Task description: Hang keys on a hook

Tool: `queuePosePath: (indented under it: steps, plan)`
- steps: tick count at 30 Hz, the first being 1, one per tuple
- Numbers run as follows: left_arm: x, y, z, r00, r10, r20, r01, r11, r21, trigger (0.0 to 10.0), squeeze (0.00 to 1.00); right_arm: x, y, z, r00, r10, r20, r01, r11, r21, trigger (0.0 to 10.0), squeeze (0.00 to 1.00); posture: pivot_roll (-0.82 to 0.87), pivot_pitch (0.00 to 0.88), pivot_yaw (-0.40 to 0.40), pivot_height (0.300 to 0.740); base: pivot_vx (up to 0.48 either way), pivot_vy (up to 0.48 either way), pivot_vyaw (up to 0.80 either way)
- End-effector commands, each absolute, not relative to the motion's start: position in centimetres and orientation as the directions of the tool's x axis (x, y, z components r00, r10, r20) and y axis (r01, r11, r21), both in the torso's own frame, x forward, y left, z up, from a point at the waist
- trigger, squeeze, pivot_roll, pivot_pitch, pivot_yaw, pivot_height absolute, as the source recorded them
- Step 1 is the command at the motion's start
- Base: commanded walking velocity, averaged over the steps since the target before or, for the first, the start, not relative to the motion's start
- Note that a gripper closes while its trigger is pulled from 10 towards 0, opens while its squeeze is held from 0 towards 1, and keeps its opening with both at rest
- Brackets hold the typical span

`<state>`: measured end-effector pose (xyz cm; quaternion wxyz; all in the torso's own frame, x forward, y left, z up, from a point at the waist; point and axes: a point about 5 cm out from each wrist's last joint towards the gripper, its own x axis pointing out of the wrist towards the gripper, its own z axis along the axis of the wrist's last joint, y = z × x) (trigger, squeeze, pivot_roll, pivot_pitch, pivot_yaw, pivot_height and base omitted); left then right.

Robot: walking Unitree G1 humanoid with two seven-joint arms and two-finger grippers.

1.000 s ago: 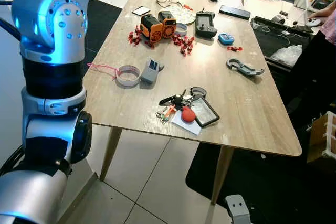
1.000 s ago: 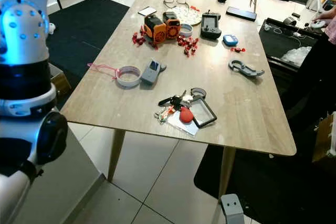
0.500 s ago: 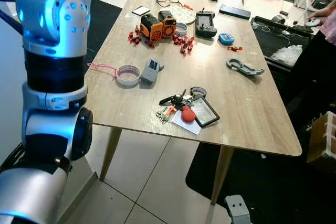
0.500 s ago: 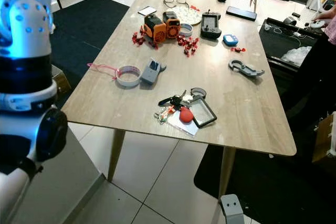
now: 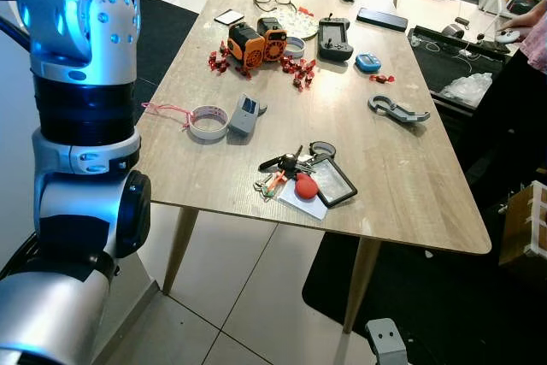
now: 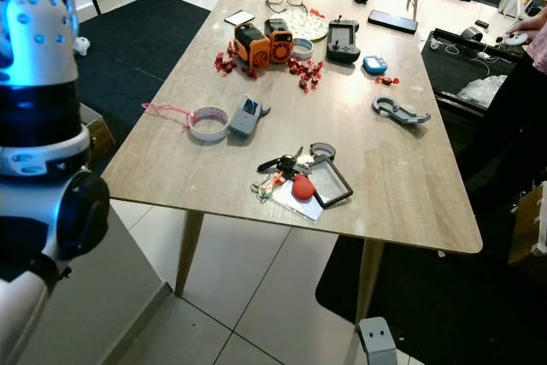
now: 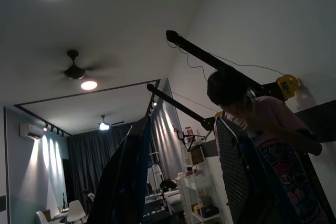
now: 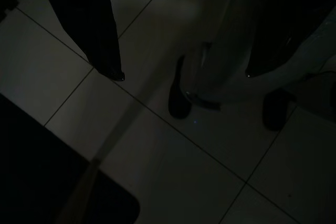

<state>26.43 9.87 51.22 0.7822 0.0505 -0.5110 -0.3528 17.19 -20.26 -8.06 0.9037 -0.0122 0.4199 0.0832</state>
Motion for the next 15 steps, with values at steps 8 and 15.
queuePosePath:
  steps: [8, 15]
  plan:
    - [25.9, 11.0, 50.7, 0.252, -0.611, 0.751, 0.492, 0.749, 0.445, 10.0, 0.0, 15.8, -20.6, -8.6, 0.606, 0.125, -0.785, -0.147, 0.988, 0.044, 10.0, 0.0, 0.03, 0.154, -0.08, 0.74, 0.0, 0.0, 0.0]
    - [27.5, 13.6, 42.3, 0.296, -0.676, 0.675, 0.57, 0.692, 0.443, 10.0, 0.0, 15.7, -20.6, -8.7, 0.607, 0.118, -0.786, -0.133, 0.99, 0.046, 10.0, 0.0, 0.04, 0.141, -0.064, 0.74, 0.0, 0.0, 0.0]
